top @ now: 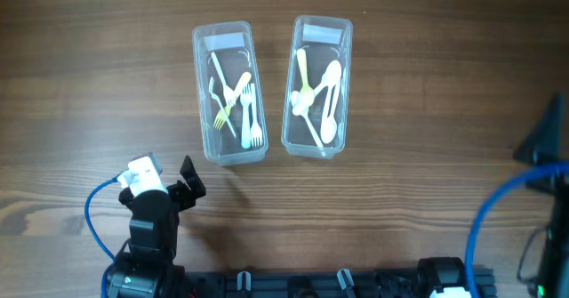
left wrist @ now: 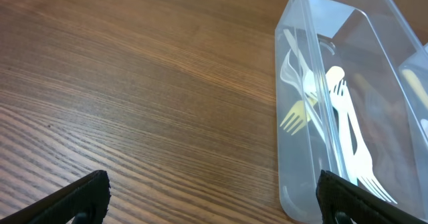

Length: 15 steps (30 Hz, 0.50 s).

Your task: Pack container

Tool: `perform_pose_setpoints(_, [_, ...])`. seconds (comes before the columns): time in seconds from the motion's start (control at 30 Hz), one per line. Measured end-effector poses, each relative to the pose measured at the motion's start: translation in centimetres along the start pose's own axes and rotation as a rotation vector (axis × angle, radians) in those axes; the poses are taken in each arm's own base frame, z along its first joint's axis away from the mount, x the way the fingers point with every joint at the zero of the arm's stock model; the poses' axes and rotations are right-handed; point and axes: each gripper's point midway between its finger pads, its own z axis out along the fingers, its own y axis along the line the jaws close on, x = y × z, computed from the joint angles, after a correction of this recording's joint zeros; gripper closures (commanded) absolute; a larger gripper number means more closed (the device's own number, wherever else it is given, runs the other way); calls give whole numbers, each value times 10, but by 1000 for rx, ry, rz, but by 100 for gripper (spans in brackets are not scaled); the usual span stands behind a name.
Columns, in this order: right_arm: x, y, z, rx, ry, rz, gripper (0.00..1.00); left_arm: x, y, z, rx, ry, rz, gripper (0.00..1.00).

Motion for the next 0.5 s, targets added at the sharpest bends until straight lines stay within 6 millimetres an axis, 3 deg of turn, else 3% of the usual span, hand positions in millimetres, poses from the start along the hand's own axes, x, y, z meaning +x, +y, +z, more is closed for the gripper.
perform_pose_setpoints(0.1, [-2,-16,-42,9,-35,12,0,0,0,0,0,0,0,0])
perform_pose_setpoints(0.2, [-29,-32,-74,34,-189,83,0,0,0,0,0,0,0,0])
perform_pose_setpoints(0.27, [-48,-27,-84,-32,-323,231,0,0,0,0,0,0,0,0])
perform_pose_setpoints(0.33, [-45,-10,-75,-119,-400,394,0,0,0,0,0,0,0,0])
perform_pose_setpoints(0.4, [-4,16,-49,-188,-323,513,0,0,0,0,0,0,0,0])
perform_pose_setpoints(0.47, [65,46,-20,-220,-161,594,0,0,0,0,-1,0,0,0])
perform_pose_setpoints(0.5, [135,70,-3,-221,0,619,0,0,0,0,-3,-1,0,0])
